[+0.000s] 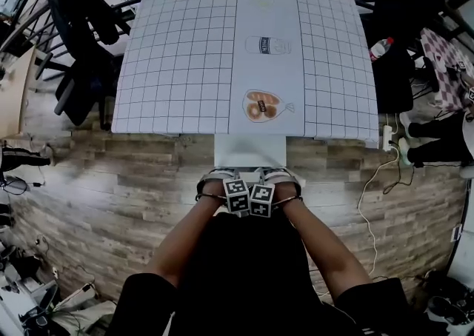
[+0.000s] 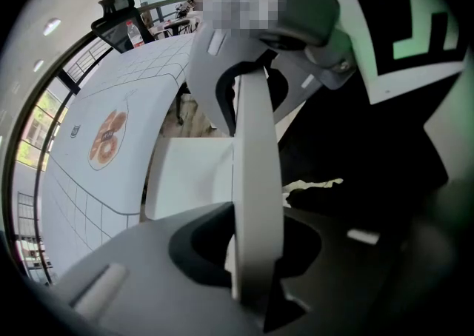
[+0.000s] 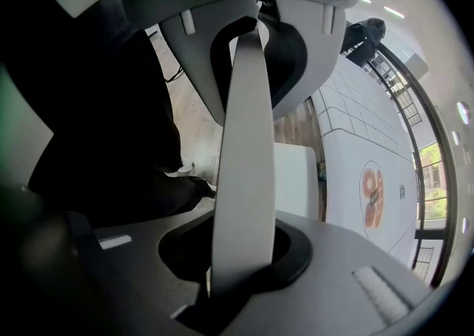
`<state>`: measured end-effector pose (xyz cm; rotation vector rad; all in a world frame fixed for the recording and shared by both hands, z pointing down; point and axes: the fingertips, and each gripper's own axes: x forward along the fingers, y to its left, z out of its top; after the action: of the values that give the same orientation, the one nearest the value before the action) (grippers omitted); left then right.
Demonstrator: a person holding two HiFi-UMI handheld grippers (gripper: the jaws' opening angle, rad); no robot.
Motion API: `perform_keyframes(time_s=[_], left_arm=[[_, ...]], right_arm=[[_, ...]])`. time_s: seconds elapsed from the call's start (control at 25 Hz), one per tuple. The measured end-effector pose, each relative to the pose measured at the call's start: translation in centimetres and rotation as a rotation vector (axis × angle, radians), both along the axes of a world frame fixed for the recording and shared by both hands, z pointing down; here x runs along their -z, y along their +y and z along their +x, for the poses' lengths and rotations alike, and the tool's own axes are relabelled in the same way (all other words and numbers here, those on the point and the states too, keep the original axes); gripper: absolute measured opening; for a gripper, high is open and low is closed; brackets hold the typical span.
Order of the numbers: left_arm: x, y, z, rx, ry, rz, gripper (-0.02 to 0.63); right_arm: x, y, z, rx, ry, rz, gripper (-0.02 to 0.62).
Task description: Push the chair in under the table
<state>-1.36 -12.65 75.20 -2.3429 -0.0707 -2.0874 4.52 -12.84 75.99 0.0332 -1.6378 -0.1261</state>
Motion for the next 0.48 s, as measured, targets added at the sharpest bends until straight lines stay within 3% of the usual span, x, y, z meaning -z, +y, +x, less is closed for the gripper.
perform_keyframes(time_s=[0.48], left_arm=[[0.1,-5.5,-0.2,0.010,-0.012,0.007,0.081]], right_arm=[[0.1,-5.3,-0.3,0.010,-0.020,0.007,0.083]])
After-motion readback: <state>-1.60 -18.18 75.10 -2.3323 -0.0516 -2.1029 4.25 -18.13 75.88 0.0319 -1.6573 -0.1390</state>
